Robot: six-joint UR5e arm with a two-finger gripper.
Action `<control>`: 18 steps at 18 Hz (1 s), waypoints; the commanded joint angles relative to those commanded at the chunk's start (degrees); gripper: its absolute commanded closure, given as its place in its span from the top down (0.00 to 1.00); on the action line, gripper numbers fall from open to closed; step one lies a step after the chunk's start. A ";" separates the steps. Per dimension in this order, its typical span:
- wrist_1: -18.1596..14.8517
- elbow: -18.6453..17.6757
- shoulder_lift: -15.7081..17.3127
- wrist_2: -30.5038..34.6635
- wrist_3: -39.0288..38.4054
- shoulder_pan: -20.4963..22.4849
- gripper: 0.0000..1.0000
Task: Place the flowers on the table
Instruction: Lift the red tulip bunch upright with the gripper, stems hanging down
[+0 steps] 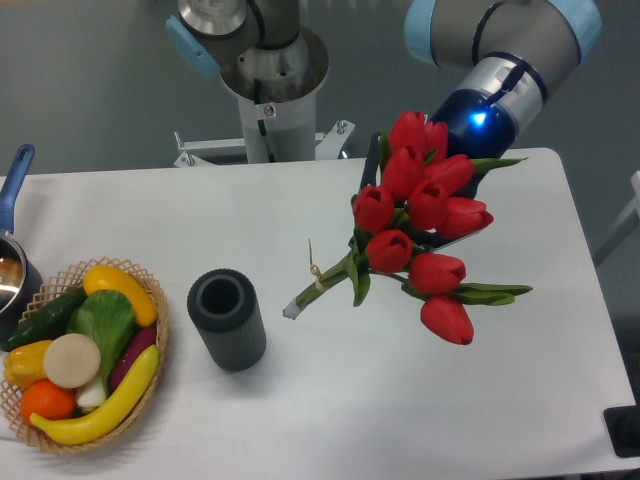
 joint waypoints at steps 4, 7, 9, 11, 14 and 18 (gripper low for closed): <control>0.00 -0.09 0.26 4.65 1.58 -0.18 0.37; 0.00 0.17 0.61 8.34 2.37 0.00 0.37; 0.00 0.26 0.88 10.80 2.55 0.09 0.37; 0.00 0.70 0.97 14.92 4.04 0.00 0.37; -0.09 0.53 1.76 20.56 6.32 -0.09 0.37; -0.17 0.44 2.11 25.74 8.78 -0.35 0.37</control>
